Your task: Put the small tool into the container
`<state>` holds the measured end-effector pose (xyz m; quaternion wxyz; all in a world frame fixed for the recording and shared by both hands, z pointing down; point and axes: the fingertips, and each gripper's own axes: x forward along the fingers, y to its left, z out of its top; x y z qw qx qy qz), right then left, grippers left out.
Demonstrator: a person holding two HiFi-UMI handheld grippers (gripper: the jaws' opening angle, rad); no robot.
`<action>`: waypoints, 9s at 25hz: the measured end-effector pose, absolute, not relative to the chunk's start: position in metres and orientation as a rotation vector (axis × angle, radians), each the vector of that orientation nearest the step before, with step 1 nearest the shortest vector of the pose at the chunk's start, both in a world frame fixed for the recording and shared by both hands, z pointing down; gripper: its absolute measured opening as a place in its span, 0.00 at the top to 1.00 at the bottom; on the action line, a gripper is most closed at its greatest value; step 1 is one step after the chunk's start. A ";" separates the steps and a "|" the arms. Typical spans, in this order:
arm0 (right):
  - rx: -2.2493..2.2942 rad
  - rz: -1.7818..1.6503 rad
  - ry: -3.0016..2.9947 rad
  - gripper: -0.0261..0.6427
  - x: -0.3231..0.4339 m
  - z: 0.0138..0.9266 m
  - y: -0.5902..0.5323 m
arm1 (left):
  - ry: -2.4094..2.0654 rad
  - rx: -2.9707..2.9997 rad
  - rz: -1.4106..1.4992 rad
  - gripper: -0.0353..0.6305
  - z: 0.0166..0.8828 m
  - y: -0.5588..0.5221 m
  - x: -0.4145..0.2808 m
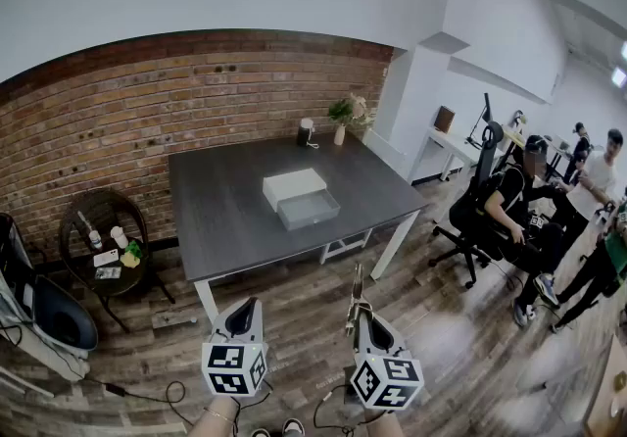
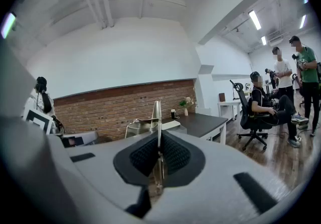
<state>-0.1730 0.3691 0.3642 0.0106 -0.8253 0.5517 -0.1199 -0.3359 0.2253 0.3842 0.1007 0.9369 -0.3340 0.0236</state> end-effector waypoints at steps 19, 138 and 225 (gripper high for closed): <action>-2.468 -0.495 1.800 0.95 -0.123 0.391 0.339 | -1.068 2.731 0.131 0.94 0.404 0.205 -0.297; -1.943 -0.663 2.735 0.95 0.219 0.471 -0.213 | -1.807 2.083 0.135 0.94 0.480 -0.205 -0.063; -1.225 0.305 4.080 0.94 0.079 0.648 -0.217 | -1.877 1.716 0.237 0.94 0.613 -0.141 -0.149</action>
